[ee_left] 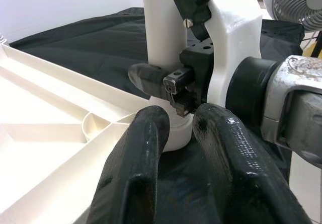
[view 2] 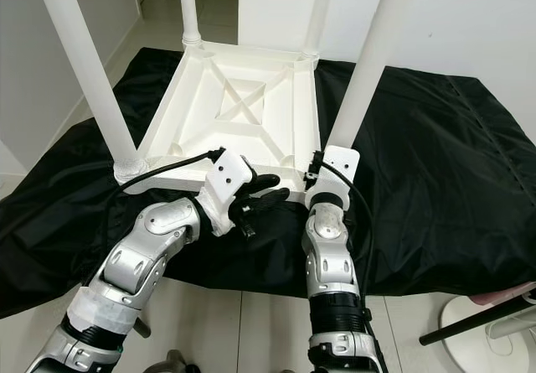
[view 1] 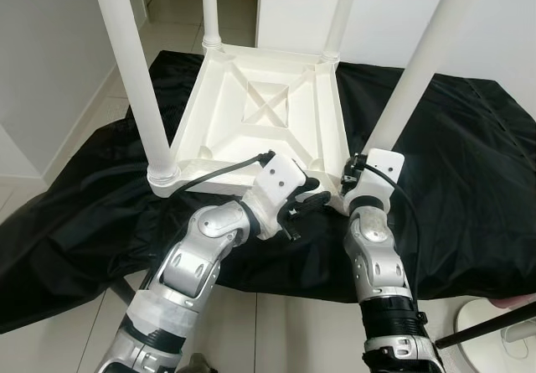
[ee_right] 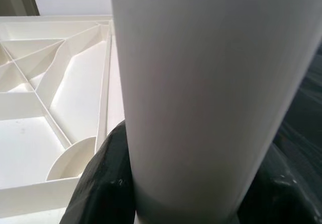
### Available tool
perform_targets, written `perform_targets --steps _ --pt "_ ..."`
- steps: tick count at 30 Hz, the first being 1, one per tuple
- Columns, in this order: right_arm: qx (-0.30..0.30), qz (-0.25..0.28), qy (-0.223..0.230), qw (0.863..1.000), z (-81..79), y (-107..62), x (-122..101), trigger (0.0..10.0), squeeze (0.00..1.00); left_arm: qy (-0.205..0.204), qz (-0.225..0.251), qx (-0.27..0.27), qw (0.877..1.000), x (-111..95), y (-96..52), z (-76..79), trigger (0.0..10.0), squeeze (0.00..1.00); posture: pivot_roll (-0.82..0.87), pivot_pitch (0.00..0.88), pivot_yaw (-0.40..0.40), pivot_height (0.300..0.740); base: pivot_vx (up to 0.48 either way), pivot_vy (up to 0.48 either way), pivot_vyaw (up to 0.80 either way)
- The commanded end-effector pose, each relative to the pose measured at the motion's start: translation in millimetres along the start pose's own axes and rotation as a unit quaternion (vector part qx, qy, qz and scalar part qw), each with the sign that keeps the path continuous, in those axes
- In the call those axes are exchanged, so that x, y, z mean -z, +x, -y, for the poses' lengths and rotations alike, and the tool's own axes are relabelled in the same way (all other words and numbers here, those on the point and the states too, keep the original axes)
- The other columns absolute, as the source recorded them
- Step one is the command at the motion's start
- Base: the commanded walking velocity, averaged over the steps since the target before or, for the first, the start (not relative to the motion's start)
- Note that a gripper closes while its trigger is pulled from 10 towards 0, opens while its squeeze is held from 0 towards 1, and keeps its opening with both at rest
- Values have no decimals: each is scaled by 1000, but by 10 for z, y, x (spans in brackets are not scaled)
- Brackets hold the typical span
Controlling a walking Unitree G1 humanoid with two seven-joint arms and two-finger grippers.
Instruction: Building children table
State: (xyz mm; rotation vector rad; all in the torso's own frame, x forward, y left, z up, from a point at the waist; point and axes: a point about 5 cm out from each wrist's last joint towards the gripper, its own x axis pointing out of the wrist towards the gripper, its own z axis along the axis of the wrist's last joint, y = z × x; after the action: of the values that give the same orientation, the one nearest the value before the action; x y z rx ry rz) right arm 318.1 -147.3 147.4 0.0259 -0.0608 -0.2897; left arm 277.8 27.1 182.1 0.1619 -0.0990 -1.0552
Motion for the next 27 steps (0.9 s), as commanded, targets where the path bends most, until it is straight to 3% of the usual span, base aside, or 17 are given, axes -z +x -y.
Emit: perform_targets --steps 1,3,4,5,9,16,17,19,20,27 --pt "13 -5 -12 1000 53 -32 24 10000 0 4 -1 -18 1000 1 28 -25 10000 0 -27 0 -12 740 0 0 0" --pt "9 -4 -12 1000 41 -48 20 10000 0 4 0 -18 1000 -4 34 -30 10000 0 -27 0 -12 740 0 0 0" --pt "0 -1 -11 1000 35 -69 19 10000 553 6 1 -17 1000 -10 38 -28 10000 0 -32 0 -13 740 0 0 0" --pt "-15 5 -4 1000 22 -89 15 10000 1000 7 2 -16 1000 -13 47 -35 10000 0 -33 0 -13 740 0 0 0" --pt "-51 21 11 998 38 -129 0 10000 1000 11 5 -18 1000 -28 64 -67 10000 0 -38 0 -14 740 0 0 0" --pt "-55 27 -2 998 162 -160 1 10000 1000 11 8 -29 999 -46 81 -109 10000 0 -48 0 -18 740 0 0 0" --pt "-55 29 -11 998 185 -172 -3 10000 59 10 8 -33 999 -45 84 -117 10000 0 -49 0 -20 740 0 0 0" --pt "-54 31 -18 998 200 -181 -5 10000 59 9 8 -35 999 -44 85 -121 10000 0 -49 0 -20 740 0 0 0" --pt "-58 32 -23 998 221 -193 1 10000 0 6 7 -49 999 -45 90 -147 10000 0 -46 0 -23 740 0 0 0" --pt "-71 27 -32 997 275 -223 47 10000 0 -12 4 -109 994 -42 88 -278 10000 0 -37 0 -21 740 0 0 0"
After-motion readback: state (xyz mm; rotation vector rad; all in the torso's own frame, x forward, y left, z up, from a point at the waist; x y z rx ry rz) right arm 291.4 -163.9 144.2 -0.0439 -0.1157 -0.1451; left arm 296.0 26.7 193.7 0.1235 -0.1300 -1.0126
